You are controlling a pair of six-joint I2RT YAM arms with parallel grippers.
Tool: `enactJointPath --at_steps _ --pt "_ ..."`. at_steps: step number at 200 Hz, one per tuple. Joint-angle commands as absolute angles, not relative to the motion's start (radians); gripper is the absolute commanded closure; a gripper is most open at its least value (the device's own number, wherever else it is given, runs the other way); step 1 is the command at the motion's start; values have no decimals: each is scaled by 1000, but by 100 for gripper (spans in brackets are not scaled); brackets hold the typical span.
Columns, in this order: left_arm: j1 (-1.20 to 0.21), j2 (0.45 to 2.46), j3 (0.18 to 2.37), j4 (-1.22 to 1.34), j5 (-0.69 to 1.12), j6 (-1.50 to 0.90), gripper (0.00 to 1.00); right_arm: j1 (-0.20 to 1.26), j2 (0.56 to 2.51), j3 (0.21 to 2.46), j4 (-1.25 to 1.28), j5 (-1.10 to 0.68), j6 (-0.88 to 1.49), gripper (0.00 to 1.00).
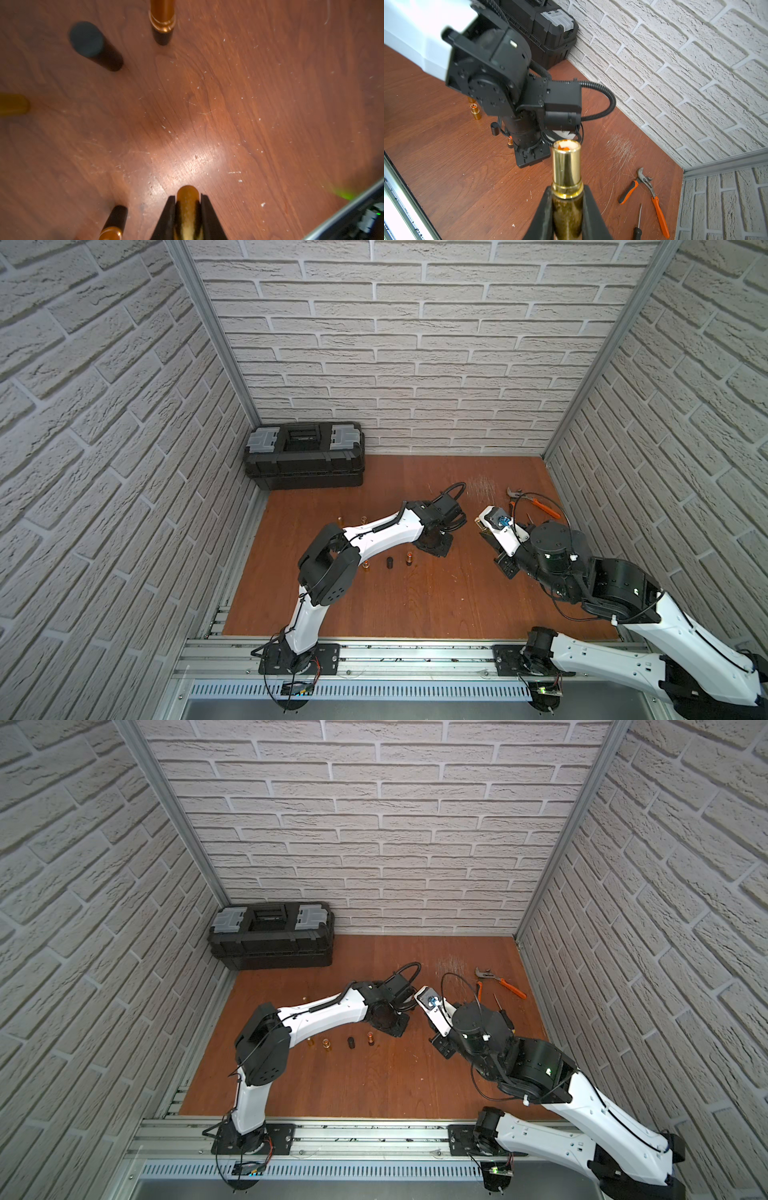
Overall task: Open the lipstick cap
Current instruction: Place the cover at the center of the board.
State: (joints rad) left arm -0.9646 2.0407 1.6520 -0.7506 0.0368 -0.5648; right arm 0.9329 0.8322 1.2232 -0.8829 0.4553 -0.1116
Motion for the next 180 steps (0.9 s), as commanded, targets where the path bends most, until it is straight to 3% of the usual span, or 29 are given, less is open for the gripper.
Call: enactJointPath --at_steps 1,123,180 --pt "-985 2066 1684 -727 -31 -540 92 932 835 1203 -873 468 -91 94" --pt "-984 2153 1654 -733 -60 -526 90 932 886 1194 -876 465 -71 93" --pt "-984 2170 1668 -765 -71 -521 81 932 896 1189 -868 461 -71 94"
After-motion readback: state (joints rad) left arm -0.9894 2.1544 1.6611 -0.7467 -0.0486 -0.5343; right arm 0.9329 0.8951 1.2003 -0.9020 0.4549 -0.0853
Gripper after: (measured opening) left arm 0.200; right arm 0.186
